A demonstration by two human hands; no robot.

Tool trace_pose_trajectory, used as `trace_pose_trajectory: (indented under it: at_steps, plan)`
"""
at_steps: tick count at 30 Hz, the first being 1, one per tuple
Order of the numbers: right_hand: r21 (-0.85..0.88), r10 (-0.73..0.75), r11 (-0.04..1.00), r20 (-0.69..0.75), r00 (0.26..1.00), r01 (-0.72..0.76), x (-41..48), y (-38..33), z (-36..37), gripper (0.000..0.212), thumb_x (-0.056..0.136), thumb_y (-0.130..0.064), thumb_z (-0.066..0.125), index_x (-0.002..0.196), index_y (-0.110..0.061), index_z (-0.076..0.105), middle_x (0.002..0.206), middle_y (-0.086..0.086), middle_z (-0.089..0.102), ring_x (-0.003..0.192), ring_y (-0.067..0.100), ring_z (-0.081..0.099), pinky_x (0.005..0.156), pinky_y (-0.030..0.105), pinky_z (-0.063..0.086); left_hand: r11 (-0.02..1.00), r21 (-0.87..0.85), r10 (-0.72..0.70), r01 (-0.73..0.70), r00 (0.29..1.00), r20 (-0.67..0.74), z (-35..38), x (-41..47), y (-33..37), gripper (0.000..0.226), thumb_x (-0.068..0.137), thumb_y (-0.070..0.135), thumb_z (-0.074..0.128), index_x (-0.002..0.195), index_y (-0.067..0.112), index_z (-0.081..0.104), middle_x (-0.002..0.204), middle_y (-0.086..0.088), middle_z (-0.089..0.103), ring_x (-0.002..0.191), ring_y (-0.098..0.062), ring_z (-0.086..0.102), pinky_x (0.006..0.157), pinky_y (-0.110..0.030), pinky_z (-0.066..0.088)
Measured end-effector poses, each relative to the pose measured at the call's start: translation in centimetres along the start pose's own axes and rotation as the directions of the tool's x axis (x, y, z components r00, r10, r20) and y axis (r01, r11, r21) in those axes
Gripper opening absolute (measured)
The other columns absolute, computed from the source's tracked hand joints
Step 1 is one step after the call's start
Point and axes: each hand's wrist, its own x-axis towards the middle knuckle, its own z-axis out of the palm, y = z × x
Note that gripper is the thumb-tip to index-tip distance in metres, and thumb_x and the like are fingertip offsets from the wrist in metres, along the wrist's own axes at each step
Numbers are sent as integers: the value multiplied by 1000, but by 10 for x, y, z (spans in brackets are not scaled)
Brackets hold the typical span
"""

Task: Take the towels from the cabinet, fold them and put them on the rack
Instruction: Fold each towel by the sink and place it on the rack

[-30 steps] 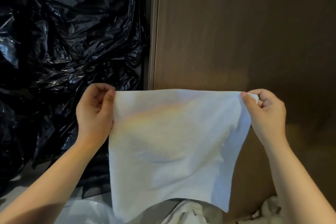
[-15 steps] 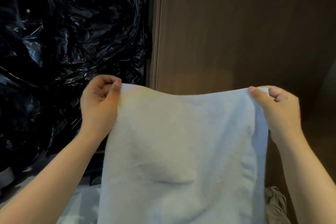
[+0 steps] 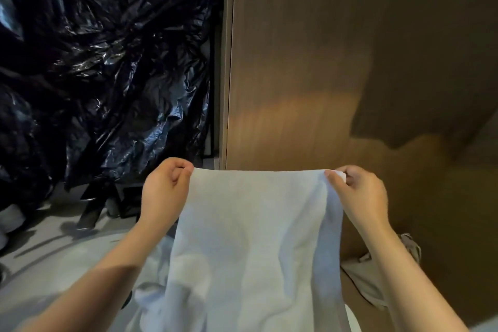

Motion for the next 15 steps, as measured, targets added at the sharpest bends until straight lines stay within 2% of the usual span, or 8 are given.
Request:
trace_pose_trajectory:
  at_steps: [3, 6, 8, 9, 11, 13, 15]
  plan:
    - [-49, -63, 997, 3, 998, 63, -1, -3, -3, 25, 94, -44, 59, 93, -21, 68, 74, -8, 64, 67, 7, 60, 57, 23, 48, 996, 81, -22, 23, 1000, -17, -5, -1, -3, 12, 95, 31, 53, 86, 35, 60, 70, 11, 65, 69, -9, 61, 60, -31, 49]
    - [109, -61, 993, 63, 996, 54, -7, -11, -7, 11, 92, -38, 65, 93, -27, 64, 80, -15, 64, 73, 4, 62, 59, 18, 46, 999, 4, -51, 51, 998, 23, -9, -5, 1, 11, 95, 30, 55, 91, 29, 65, 72, 11, 68, 71, -8, 63, 63, -30, 52]
    - [236, -74, 971, 120, 990, 44, -13, -18, -10, 7, 91, -36, 67, 92, -38, 60, 86, -19, 64, 78, 5, 62, 63, 21, 51, 992, -92, -79, 83, 995, 55, -9, -11, 8, 11, 95, 26, 57, 90, 28, 67, 70, 7, 68, 63, -9, 63, 56, -17, 50]
    - [288, -85, 957, 157, 984, 37, -16, -21, -11, 9, 90, -37, 67, 93, -41, 59, 85, -17, 64, 76, 9, 62, 62, 26, 52, 985, -135, -95, 104, 993, 70, -8, -15, 13, 12, 95, 24, 58, 89, 27, 67, 69, 5, 68, 58, -10, 61, 53, -15, 49]
    - [404, -106, 915, 256, 961, -6, -22, -30, -13, 14, 91, -34, 66, 98, -44, 60, 73, -2, 64, 67, 20, 61, 56, 38, 52, 960, -230, -140, 163, 984, 111, -5, -23, 22, 10, 94, 20, 60, 89, 25, 68, 57, 1, 65, 48, -10, 57, 53, -20, 51]
    - [539, -150, 839, 371, 917, -81, -29, -40, -14, 19, 93, -26, 65, 100, -44, 62, 64, 13, 58, 58, 26, 60, 49, 31, 53, 919, -329, -166, 215, 971, 170, -4, -32, 29, 9, 93, 14, 62, 93, 20, 69, 52, -1, 61, 48, -9, 55, 55, -24, 53]
    - [598, -205, 790, 464, 862, -134, -34, -49, -13, 19, 95, -22, 62, 103, -39, 65, 62, 17, 57, 55, 24, 64, 56, 26, 58, 880, -405, -164, 248, 959, 232, -4, -40, 35, 9, 92, 8, 62, 96, 13, 68, 52, -3, 62, 49, -10, 56, 56, -21, 54]
